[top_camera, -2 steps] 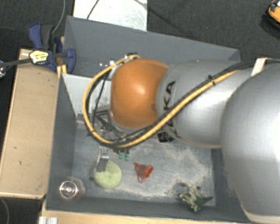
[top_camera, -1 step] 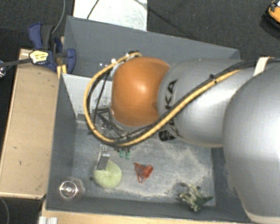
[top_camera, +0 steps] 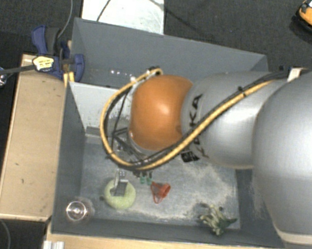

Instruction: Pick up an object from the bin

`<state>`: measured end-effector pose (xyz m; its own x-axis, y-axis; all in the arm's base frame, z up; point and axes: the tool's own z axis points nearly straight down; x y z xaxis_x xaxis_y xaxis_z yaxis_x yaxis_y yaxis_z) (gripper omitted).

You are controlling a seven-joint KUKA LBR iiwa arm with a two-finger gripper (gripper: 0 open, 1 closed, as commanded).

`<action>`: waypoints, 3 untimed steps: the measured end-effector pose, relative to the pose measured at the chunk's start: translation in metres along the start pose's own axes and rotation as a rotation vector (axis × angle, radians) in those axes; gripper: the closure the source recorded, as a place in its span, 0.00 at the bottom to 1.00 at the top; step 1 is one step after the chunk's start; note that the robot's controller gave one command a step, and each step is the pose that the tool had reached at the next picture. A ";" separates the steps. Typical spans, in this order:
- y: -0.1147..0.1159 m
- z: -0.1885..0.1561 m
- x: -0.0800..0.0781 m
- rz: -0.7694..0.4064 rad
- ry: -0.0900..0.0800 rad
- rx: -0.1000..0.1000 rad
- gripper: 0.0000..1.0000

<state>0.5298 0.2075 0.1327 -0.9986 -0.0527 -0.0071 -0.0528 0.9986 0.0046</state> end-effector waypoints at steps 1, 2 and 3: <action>-0.026 0.027 0.008 -0.246 0.008 0.004 0.00; -0.039 0.052 0.014 -0.532 0.000 0.001 0.00; -0.042 0.057 0.014 -0.552 0.003 0.000 0.00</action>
Offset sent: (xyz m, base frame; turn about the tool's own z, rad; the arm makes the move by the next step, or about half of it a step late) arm -0.0150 -0.0451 -0.0627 -0.5545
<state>0.5184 0.1651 0.0754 -0.8228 -0.5683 -0.0056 -0.5683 0.8228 0.0009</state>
